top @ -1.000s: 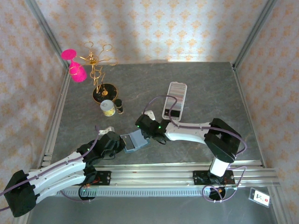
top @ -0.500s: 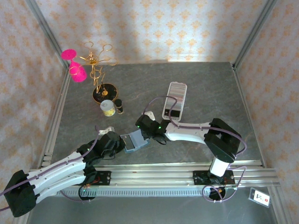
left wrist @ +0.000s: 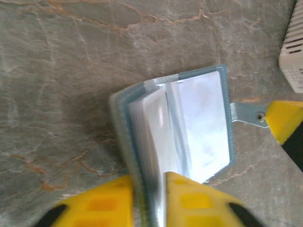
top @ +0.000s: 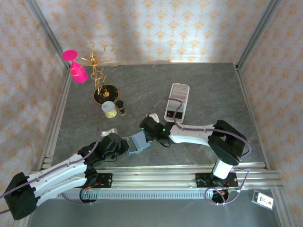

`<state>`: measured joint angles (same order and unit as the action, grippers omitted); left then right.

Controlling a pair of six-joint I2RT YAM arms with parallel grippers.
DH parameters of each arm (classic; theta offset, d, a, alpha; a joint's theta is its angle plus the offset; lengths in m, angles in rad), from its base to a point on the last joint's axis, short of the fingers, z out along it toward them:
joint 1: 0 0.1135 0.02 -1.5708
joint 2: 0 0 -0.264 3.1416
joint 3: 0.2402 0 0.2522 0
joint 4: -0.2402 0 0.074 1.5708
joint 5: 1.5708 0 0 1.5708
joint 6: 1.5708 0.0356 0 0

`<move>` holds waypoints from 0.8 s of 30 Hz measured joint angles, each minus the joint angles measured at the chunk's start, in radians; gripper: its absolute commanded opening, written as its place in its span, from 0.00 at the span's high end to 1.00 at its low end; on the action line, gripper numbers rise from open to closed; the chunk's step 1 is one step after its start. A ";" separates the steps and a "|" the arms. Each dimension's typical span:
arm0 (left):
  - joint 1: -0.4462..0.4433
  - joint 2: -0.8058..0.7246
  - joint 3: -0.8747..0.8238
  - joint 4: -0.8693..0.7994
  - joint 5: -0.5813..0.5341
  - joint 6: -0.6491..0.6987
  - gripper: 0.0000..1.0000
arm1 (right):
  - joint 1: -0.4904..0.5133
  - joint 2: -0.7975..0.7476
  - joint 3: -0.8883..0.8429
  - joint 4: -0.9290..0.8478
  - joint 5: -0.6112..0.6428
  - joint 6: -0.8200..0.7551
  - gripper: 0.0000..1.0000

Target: Put the credit cards into the card holder

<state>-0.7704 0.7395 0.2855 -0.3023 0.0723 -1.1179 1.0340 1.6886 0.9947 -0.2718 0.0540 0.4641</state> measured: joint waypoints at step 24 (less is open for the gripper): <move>-0.007 0.505 0.175 0.392 0.183 0.072 0.83 | -0.024 -0.209 -0.250 0.182 -0.095 0.137 1.00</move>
<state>-0.7773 1.2442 0.4606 0.0898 0.2550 -1.0458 1.0100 1.4799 0.7444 -0.0898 -0.0410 0.6014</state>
